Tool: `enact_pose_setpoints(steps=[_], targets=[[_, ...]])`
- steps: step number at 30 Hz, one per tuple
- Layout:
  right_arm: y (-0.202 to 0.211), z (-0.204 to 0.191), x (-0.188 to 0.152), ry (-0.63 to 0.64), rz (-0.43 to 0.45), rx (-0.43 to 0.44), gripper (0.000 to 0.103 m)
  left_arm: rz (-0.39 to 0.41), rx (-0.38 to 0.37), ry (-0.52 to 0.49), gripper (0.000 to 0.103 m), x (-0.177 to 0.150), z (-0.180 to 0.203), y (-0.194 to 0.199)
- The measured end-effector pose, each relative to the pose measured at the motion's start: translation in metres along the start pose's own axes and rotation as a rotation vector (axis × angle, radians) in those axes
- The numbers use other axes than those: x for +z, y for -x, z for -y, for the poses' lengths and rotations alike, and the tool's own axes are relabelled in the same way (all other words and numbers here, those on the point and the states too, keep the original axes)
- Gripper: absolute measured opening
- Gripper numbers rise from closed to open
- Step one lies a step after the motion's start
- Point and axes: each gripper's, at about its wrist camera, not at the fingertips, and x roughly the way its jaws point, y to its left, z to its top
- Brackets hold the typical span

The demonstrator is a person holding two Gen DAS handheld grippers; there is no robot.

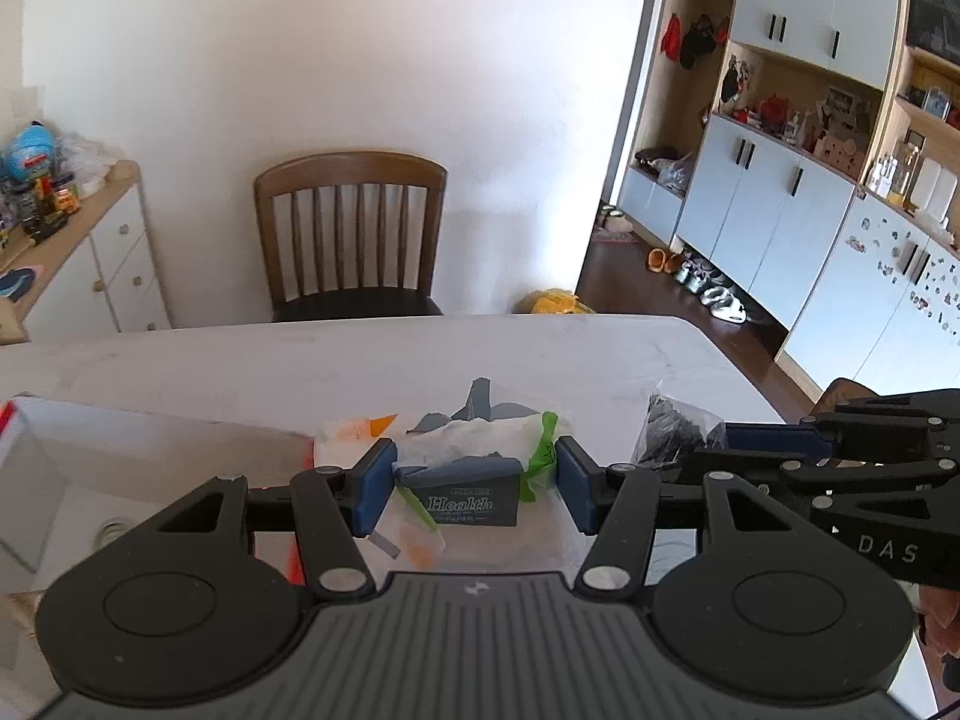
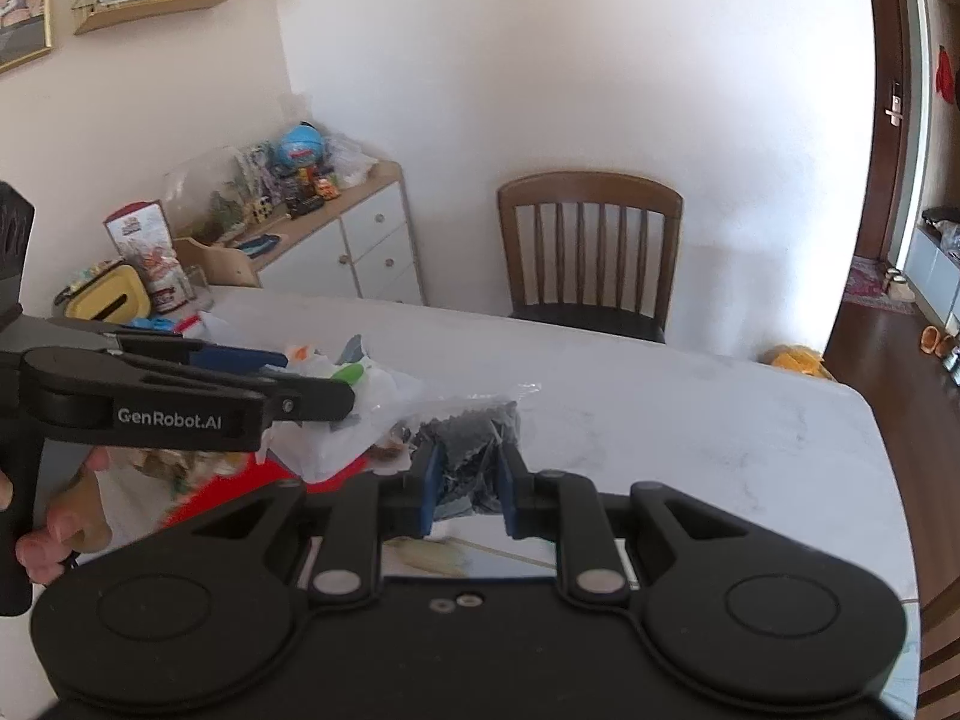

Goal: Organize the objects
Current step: 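Carry the tissue pack and black-item bag over the cardboard box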

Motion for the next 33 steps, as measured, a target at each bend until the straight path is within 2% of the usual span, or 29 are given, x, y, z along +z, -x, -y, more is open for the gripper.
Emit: enact_pose_setpoints(steps=[9, 18, 26, 33], targets=[[-0.007, -0.071, 0.014, 0.044, 0.016, 0.052, 0.019, 0.020, 0.058, 0.007, 0.057, -0.009, -0.064, 0.050], [-0.033, -0.137, 0.022, 0.094, 0.003, 0.087, 0.019, 0.020, 0.141, 0.032, 0.057, -0.017, -0.135, 0.080], [-0.067, -0.175, 0.022, 0.099, -0.041, 0.098, 0.019, -0.003, 0.201, 0.036, 0.057, -0.023, -0.188, 0.079], [-0.102, -0.201, 0.014, 0.115, -0.096, 0.097, 0.019, -0.041, 0.225, 0.041, 0.057, -0.025, -0.222, 0.055]])
